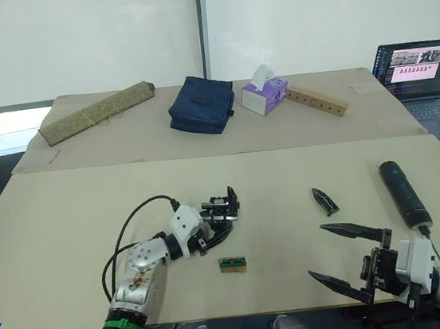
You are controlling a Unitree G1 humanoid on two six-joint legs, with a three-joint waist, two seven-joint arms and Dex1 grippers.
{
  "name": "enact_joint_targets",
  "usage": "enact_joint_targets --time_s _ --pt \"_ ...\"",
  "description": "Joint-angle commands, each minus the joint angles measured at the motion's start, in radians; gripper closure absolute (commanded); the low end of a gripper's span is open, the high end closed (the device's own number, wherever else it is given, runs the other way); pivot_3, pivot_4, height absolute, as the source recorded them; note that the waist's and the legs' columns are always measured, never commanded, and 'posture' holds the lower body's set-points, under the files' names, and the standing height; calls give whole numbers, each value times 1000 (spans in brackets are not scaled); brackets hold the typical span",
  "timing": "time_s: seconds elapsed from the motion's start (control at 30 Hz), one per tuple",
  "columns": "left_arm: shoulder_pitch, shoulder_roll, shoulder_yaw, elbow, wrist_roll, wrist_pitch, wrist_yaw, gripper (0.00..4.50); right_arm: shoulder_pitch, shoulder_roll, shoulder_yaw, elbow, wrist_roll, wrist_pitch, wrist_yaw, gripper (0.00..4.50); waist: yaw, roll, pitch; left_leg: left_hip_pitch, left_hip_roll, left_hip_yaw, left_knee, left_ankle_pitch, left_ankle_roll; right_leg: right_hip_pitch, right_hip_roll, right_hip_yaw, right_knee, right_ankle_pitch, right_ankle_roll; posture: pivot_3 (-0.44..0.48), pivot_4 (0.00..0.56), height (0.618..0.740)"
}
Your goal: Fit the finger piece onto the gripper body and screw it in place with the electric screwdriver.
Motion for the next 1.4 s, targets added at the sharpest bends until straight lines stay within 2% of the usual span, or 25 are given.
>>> enact_joint_targets --time_s 0.03,0.37,0.43,0.5,0.53,0.67,0.77,0.83,1.17,1.4 --pt "-12 10 1 -5 -2 6 -14 2158 8 4 -30 -33 10 -37 -13 0 -1 0 0 0 0 0 0 0 0 0 0 0 0 0 0 0 150 740" --pt "-10 37 6 52 7 25 -43 2158 15 6 -22 -23 3 -45 -26 0 -8 6 -3 3 1 0 0 0 0 2 2 1 0 0 0 0 150 740" --pt "-18 36 10 60 -4 45 -57 1080 13 7 -20 -20 2 -47 -26 0 -8 7 -4 5 1 0 0 0 0 4 2 1 0 0 0 0 150 740" --pt "-30 36 19 67 -20 60 -68 208 13 7 -20 -19 2 -48 -25 0 -8 7 -4 8 1 0 0 -1 1 8 2 0 0 -1 -1 0 150 740" --pt "-33 40 21 69 -22 58 -76 52 14 7 -21 -19 2 -49 -25 0 -8 7 -4 9 1 0 0 -1 1 9 2 0 0 -1 -1 0 150 740" --pt "-51 78 29 96 -52 33 -174 52 14 4 -27 -19 5 -45 -25 0 -12 7 -4 11 1 0 0 -2 2 11 2 0 0 -2 -1 0 150 740" --pt "-91 121 15 157 -63 8 -294 52 15 -5 -35 -16 10 -41 -18 0 -13 7 -4 12 1 0 0 -2 2 11 2 0 0 -2 -1 0 150 740" --pt "-128 132 0 218 -40 -29 -329 52 14 -12 -39 -11 14 -39 -12 0 -13 7 -4 12 0 0 0 -2 2 11 2 0 0 -3 -1 0 150 740" --pt "-316 48 -2 510 -8 -167 -454 52 -18 -34 -48 7 17 -25 2 0 5 7 -4 12 -1 1 0 -2 2 13 2 0 -2 -3 0 0 150 740" --pt "-358 7 7 574 -22 -219 -549 52 -10 -41 -56 2 17 -16 4 0 7 7 -4 10 -1 4 0 -2 2 12 2 0 -3 -3 0 0 150 740"
